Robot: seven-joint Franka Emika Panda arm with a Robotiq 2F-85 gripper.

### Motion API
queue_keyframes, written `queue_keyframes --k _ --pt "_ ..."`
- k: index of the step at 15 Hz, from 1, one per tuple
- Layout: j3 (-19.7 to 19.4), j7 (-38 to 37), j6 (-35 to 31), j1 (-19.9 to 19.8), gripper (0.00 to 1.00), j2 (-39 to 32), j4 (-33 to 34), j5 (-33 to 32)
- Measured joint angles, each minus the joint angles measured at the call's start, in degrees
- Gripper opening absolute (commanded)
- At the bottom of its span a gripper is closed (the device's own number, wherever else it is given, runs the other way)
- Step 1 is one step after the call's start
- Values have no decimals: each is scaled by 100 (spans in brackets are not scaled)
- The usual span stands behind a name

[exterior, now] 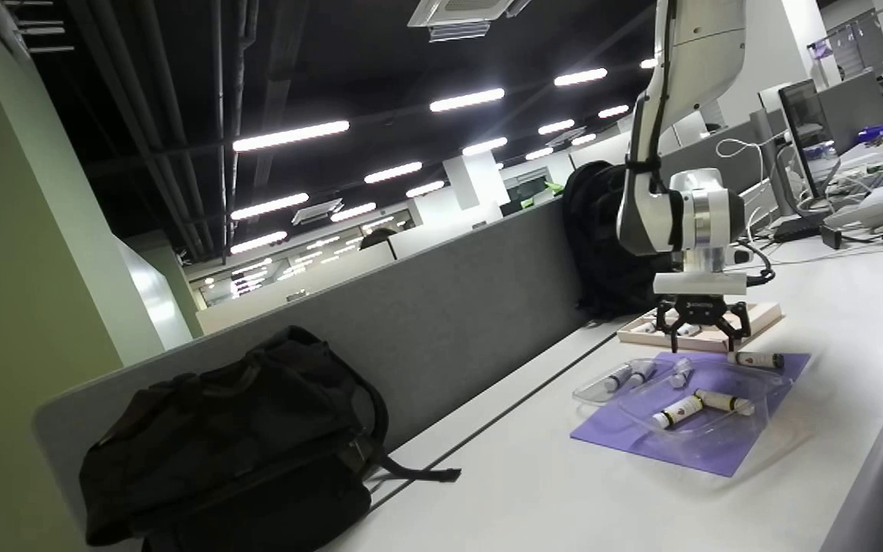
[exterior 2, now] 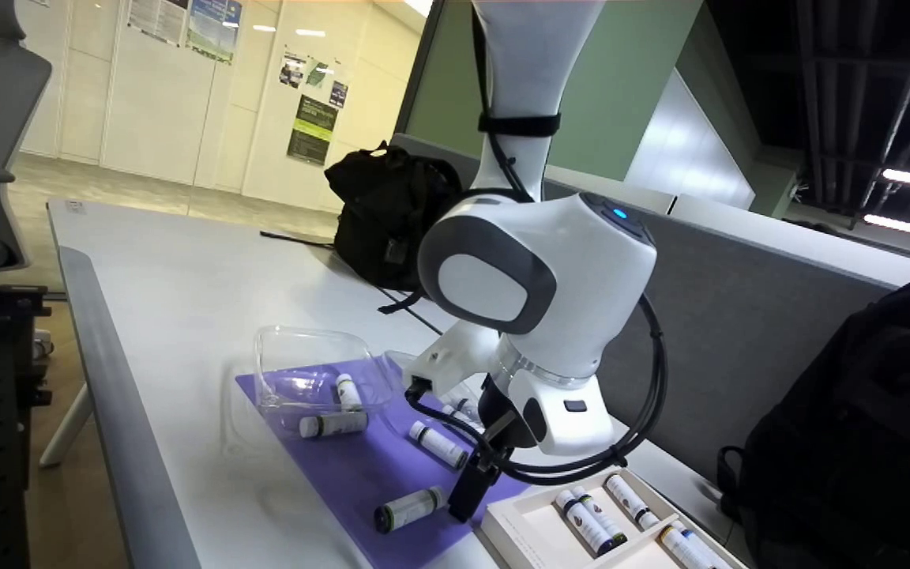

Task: Remove one bottle from the clear box and put back two more

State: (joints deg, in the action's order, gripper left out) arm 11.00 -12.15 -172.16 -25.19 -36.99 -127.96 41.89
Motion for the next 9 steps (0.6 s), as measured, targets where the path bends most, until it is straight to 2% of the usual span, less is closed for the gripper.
queue_keyframes --k 5,9 --pt "-160 -202 231 304 100 -27 142 -21" --pt "-591 -265 738 795 100 -25 301 -10"
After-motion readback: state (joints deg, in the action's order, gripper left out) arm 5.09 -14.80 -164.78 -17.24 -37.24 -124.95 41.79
